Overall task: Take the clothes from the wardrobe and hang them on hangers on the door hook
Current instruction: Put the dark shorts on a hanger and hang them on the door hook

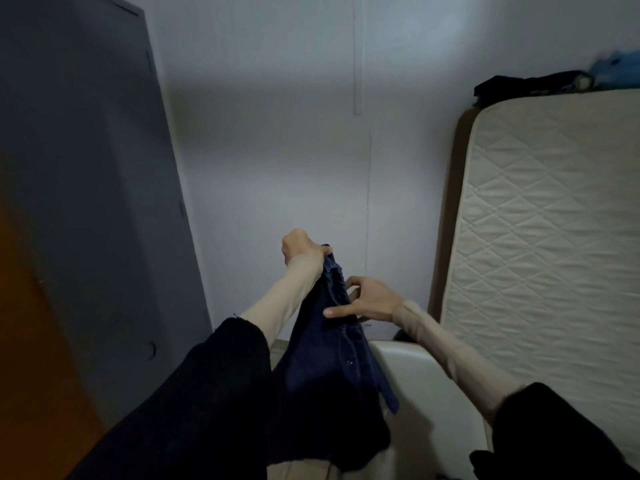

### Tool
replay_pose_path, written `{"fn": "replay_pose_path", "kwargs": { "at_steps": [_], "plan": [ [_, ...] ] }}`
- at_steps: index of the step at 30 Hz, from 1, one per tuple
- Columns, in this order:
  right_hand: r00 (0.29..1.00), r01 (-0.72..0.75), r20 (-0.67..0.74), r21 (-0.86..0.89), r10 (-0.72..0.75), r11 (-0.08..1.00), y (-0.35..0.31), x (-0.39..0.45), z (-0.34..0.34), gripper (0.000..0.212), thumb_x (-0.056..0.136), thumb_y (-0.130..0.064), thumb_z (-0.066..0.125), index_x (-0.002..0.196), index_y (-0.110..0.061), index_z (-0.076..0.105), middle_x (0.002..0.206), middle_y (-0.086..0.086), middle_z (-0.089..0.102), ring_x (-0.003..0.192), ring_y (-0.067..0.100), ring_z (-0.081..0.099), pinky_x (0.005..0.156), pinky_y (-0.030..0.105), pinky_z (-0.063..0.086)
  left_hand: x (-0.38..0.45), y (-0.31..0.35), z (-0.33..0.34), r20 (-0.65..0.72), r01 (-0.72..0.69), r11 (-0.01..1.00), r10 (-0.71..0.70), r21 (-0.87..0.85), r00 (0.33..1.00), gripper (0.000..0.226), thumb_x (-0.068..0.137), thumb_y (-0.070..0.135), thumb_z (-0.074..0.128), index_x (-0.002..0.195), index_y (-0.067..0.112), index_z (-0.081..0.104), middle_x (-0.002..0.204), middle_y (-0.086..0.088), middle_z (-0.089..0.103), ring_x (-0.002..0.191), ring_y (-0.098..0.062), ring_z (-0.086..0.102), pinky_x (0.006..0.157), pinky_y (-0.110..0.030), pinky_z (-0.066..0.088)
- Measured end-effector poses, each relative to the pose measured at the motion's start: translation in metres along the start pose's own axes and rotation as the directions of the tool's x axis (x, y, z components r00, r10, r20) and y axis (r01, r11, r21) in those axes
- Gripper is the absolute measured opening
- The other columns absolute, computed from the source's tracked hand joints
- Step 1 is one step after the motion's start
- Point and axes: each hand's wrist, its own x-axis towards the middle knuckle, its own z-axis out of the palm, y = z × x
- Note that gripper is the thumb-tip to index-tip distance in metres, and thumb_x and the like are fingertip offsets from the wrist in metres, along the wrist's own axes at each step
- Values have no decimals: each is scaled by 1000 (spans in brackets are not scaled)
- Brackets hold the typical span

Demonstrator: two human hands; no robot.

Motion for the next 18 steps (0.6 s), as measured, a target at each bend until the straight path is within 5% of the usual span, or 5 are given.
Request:
{"fn": "replay_pose_path", "kwargs": {
  "at_steps": [5, 8, 12, 15, 18],
  "plan": [
    [956, 127, -248, -141, -159, 982, 10, 13, 18, 24, 78, -18, 70, 68, -22, 48, 78, 1, 55, 78, 18, 52, 64, 23, 34, 13, -17, -6, -82, 63, 985, -77, -162, 994, 32, 72, 22, 79, 64, 0, 56, 74, -13, 64, 61, -23, 61, 56, -28, 51],
    [930, 182, -294, -156, -222, 971, 8, 19, 16, 8, 83, -13, 63, 78, -16, 57, 77, 2, 54, 75, 17, 48, 61, 22, 28, 14, -26, -17, -82, 33, 995, -41, -96, 996, 34, 80, 32, 71, 74, -1, 65, 59, -10, 63, 47, -16, 60, 48, -22, 49],
    [879, 265, -378, -123, -292, 956, 2, 29, 10, 11, 84, -11, 62, 92, -4, 66, 79, 1, 57, 75, 16, 50, 61, 20, 27, 13, -35, -34, -189, -175, 950, 227, 257, 955, 43, 86, 49, 56, 90, 7, 64, 96, -10, 66, 90, -29, 61, 69, -31, 42],
    [874, 321, -346, -117, -341, 940, -5, 35, -5, 12, 85, -10, 62, 95, -5, 67, 86, 9, 66, 80, 18, 55, 67, 26, 34, 19, -40, -38, -2, -462, 880, 465, 113, 885, 43, 84, 48, 58, 114, 18, 57, 117, -6, 56, 110, -23, 53, 94, -37, 43],
    [881, 376, -238, -169, -408, 911, -10, 34, -24, 14, 86, -10, 62, 97, -5, 67, 94, 11, 68, 84, 18, 56, 70, 20, 38, 21, -41, -37, 256, -522, 841, 540, -143, 802, 59, 83, 34, 66, 135, 22, 42, 134, -4, 48, 127, -18, 41, 104, -31, 32]
  ]
}}
